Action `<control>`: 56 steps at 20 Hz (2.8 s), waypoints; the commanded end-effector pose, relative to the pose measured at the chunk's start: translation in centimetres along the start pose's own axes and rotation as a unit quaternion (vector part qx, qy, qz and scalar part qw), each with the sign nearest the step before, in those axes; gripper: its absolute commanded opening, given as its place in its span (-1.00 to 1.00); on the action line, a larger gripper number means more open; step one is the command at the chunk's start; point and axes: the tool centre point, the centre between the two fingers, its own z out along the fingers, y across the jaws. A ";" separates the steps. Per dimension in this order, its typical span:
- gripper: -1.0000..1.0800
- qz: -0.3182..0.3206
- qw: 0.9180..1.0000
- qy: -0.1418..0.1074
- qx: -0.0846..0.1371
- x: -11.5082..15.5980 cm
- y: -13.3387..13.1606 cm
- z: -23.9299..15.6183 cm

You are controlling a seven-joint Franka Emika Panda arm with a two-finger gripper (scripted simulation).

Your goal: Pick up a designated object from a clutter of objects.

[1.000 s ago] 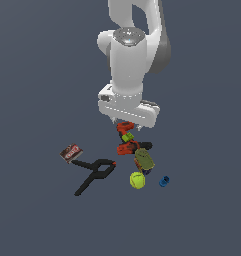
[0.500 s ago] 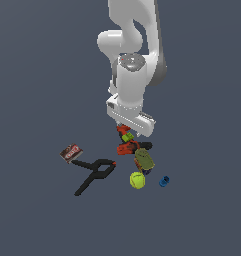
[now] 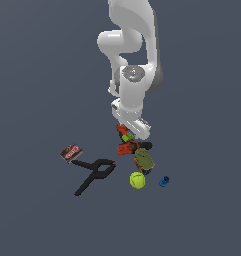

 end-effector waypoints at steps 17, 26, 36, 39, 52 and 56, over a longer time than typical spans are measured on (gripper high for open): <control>0.92 0.035 0.999 0.001 -0.003 -0.8 0.8 2.8; 0.92 0.036 0.999 0.001 -0.003 -0.8 0.9 6.1; -1.00 0.036 0.999 0.001 -0.003 -0.8 0.9 6.3; -1.00 0.036 0.999 0.001 -0.003 -0.8 0.9 6.3; -1.00 0.036 0.999 0.003 -0.001 0.1 0.0 2.7; -1.00 0.036 0.999 0.003 -0.002 0.8 -0.6 0.2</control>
